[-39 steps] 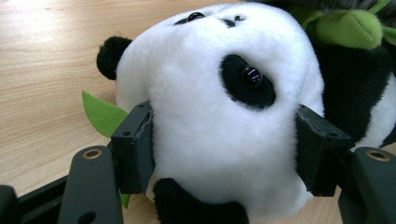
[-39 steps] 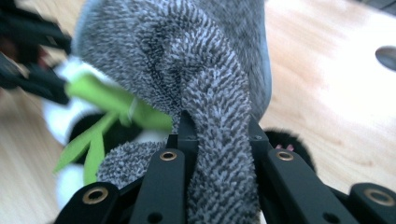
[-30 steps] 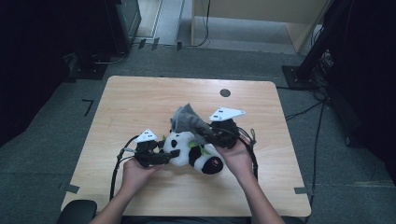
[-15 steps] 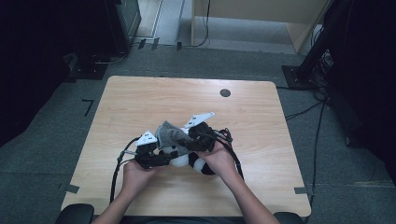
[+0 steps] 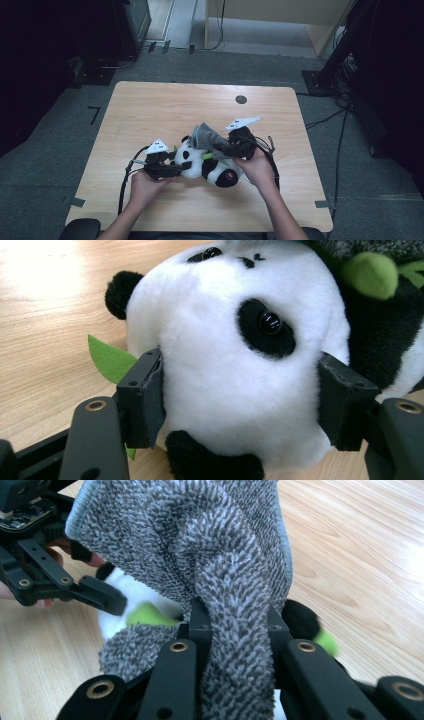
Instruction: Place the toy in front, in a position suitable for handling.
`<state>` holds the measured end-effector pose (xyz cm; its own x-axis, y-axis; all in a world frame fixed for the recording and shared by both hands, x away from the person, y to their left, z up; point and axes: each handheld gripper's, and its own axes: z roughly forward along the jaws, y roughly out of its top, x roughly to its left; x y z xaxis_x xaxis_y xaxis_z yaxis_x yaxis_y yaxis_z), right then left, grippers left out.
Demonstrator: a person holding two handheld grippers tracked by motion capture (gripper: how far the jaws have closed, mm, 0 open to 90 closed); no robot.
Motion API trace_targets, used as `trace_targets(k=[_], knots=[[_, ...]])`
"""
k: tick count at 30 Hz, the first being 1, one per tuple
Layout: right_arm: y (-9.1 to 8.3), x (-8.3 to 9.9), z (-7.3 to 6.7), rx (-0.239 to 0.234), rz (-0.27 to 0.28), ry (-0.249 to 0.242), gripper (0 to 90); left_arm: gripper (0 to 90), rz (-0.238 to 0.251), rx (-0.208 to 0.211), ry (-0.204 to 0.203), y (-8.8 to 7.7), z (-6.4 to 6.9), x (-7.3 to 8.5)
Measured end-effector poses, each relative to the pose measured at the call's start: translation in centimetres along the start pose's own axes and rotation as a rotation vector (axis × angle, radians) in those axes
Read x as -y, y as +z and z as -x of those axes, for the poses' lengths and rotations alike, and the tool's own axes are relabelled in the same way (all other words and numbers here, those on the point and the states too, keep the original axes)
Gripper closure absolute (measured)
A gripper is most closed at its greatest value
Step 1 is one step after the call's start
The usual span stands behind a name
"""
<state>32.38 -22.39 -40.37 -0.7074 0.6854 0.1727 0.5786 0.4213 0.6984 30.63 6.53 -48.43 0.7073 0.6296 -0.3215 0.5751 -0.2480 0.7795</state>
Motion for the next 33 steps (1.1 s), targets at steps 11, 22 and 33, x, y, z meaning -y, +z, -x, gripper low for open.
trace_targets(k=[11, 22, 33], knots=[[-2.2, 0.9, 2.1, 0.151, 0.015, 0.027, 76.8, 30.8, 0.013, 0.013, -0.004, 0.0, -0.3, -0.1], [-8.2, 0.1, 1.0, 0.158, 0.26, 0.016, 76.4, 29.4, 0.003, 0.007, 0.005, 0.0, -0.2, -0.1], [-5.1, 5.7, 2.8, 0.2, 0.16, 0.033, 75.1, 27.3, -0.01, 0.007, 0.01, 0.1, -0.1, -0.2]])
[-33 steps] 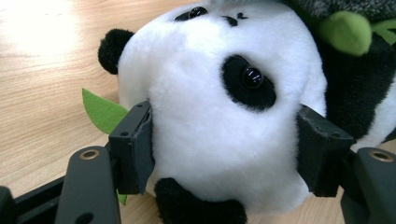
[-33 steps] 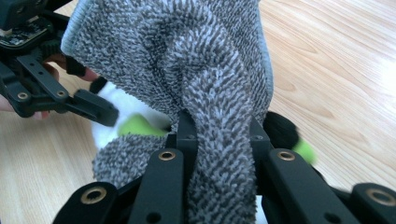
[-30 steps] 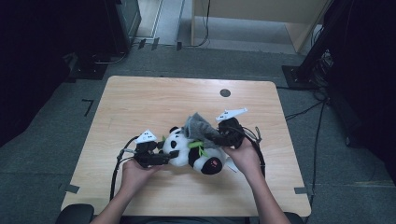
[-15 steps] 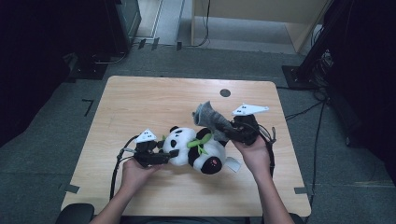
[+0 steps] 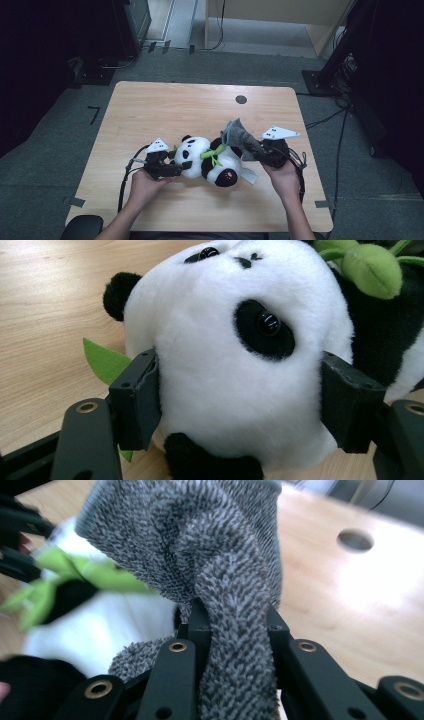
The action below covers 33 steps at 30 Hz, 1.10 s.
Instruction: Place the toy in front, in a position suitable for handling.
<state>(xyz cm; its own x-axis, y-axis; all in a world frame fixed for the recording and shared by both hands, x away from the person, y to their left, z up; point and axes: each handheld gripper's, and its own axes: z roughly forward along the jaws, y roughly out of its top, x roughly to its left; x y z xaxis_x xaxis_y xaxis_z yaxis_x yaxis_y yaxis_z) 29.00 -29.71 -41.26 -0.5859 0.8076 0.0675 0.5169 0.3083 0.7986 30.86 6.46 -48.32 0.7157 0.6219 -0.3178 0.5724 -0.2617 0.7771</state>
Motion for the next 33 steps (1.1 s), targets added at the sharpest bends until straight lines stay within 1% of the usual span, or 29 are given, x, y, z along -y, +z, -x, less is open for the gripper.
trace_targets(k=[2, 3, 5, 8, 12, 18, 20, 24, 28, 33], knots=[[0.6, 0.6, 0.7, -0.047, 0.023, 0.063, 75.1, 27.1, -0.001, 0.003, -0.004, 0.0, -0.1, 0.0], [0.6, 0.6, 1.1, -0.066, 0.022, 0.094, 75.0, 27.1, 0.0, 0.003, -0.004, 0.0, -0.1, 0.0], [0.7, 0.7, 1.5, -0.084, 0.018, 0.109, 74.7, 27.1, 0.0, 0.001, -0.006, 0.1, 0.0, 0.0], [0.9, 1.1, 2.1, -0.088, 0.002, 0.131, 74.7, 26.8, 0.001, 0.0, -0.008, 0.1, 0.0, -0.1], [1.1, 1.6, 2.8, -0.093, -0.003, 0.161, 74.7, 26.5, 0.003, 0.002, -0.013, 0.1, 0.0, -0.1], [1.5, 2.0, 3.6, -0.086, -0.022, 0.195, 74.7, 26.1, 0.01, 0.012, -0.028, 0.1, -0.1, -0.1], [1.5, 2.2, 3.8, -0.08, -0.028, 0.193, 74.7, 26.1, 0.011, 0.013, -0.028, 0.1, -0.2, -0.1], [1.7, 2.3, 4.1, -0.075, -0.039, 0.209, 74.6, 26.0, 0.009, 0.02, -0.029, 0.1, -0.3, -0.1], [1.7, 2.3, 4.4, -0.06, -0.042, 0.207, 74.6, 25.7, 0.007, 0.024, -0.025, 0.1, -0.3, 0.0], [2.0, 2.5, 5.1, -0.034, -0.07, 0.213, 74.9, 25.6, 0.003, 0.022, -0.019, 0.0, -0.3, 0.0]])
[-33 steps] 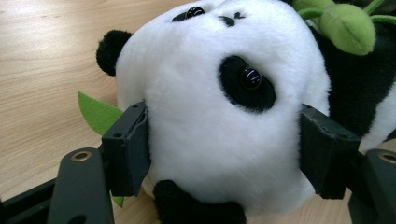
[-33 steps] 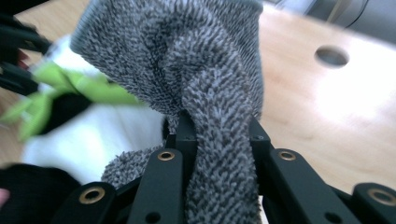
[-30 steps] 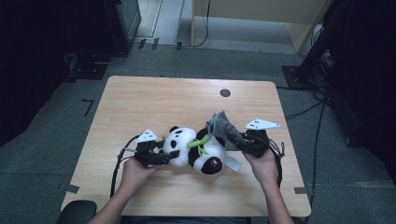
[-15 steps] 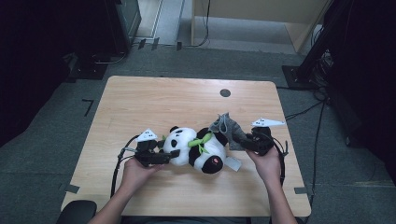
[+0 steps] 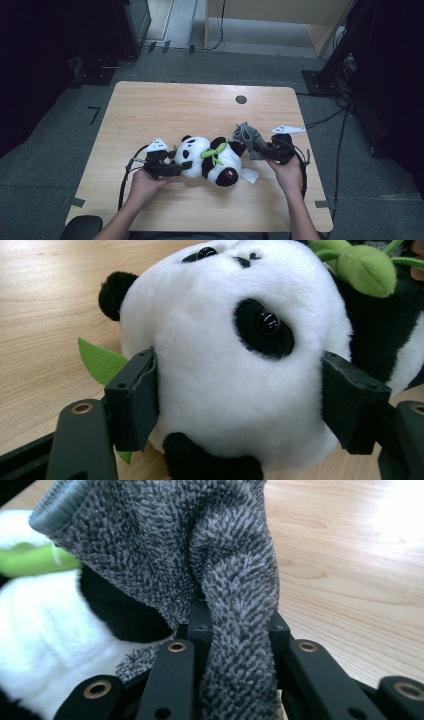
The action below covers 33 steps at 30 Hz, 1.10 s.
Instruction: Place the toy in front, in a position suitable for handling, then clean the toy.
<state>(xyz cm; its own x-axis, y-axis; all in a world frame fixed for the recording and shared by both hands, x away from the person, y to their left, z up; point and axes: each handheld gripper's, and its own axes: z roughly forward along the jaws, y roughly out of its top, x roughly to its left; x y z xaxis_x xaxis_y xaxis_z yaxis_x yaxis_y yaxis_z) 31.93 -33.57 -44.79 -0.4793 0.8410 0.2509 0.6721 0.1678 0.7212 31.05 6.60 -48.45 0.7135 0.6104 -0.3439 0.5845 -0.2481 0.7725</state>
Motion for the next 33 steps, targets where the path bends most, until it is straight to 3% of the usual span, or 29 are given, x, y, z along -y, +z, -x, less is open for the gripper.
trace_targets(k=[4, 9, 14, 19, 22, 25, 28, 33], knots=[[-0.3, 0.0, 0.7, 0.023, 0.004, 0.022, 74.9, 25.4, -0.004, 0.0, 0.004, 0.0, 0.0, 0.0], [-2.0, -0.5, 0.7, 0.035, 0.064, 0.025, 74.9, 25.2, -0.005, 0.0, 0.006, 0.0, 0.0, 0.0], [-3.5, -1.5, -0.7, 0.008, 0.123, 0.002, 74.7, 25.2, -0.005, 0.0, 0.007, 0.0, 0.0, 0.0], [-4.5, -2.9, -3.5, -0.022, 0.169, -0.077, 74.4, 25.3, -0.003, -0.003, 0.008, 0.0, 0.1, 0.1], [-3.9, -3.1, -4.9, -0.048, 0.16, -0.124, 73.9, 25.2, -0.003, -0.004, 0.008, 0.0, 0.1, 0.1], [-2.2, -2.7, -5.5, -0.06, 0.103, -0.146, 73.6, 25.2, -0.005, -0.004, 0.013, 0.0, 0.1, 0.1], [-0.6, -1.8, -5.2, -0.058, 0.067, -0.134, 72.8, 25.2, 0.003, -0.002, -0.002, 0.0, 0.1, 0.0], [-0.8, -1.5, -3.7, -0.065, 0.077, -0.087, 70.9, 25.2, 0.004, -0.001, -0.002, 0.0, 0.1, 0.0]])
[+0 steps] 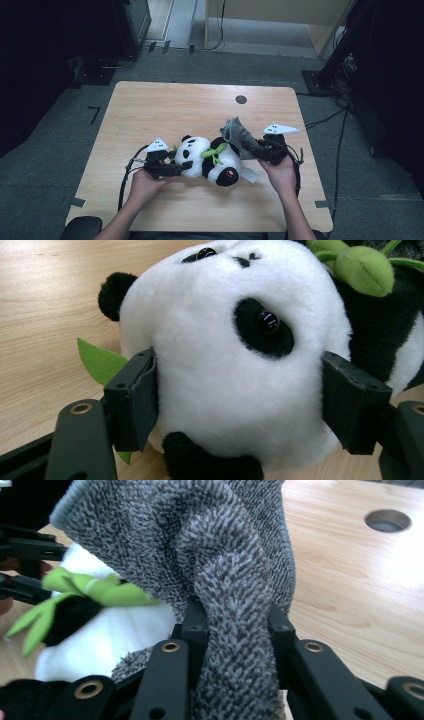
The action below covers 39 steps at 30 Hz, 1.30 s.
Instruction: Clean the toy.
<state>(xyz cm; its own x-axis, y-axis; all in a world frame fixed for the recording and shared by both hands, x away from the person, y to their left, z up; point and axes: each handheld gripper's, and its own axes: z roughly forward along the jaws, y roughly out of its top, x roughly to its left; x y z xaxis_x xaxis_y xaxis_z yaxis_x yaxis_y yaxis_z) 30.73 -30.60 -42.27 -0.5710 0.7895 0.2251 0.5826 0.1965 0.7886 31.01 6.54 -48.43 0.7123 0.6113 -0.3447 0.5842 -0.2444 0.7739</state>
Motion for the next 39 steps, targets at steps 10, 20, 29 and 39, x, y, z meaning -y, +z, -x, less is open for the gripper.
trace_targets(k=[10, 20, 29, 39], knots=[[-0.9, 1.1, 2.6, 0.092, -0.051, 0.048, 71.8, 25.1, -0.007, 0.0, 0.005, 0.0, 0.0, 0.0], [-4.4, -1.2, -0.1, 0.052, 0.086, -0.013, 71.2, 25.0, -0.009, -0.003, 0.006, -0.1, 0.0, 0.0], [0.3, 0.0, -4.6, -0.131, -0.104, -0.138, 68.7, 24.9, -0.019, -0.009, 0.024, -0.1, 0.1, 0.1], [-0.3, 0.1, -4.6, -0.185, 0.005, -0.103, 47.7, 24.8, -0.019, -0.011, 0.022, -0.1, 0.2, 0.1]])
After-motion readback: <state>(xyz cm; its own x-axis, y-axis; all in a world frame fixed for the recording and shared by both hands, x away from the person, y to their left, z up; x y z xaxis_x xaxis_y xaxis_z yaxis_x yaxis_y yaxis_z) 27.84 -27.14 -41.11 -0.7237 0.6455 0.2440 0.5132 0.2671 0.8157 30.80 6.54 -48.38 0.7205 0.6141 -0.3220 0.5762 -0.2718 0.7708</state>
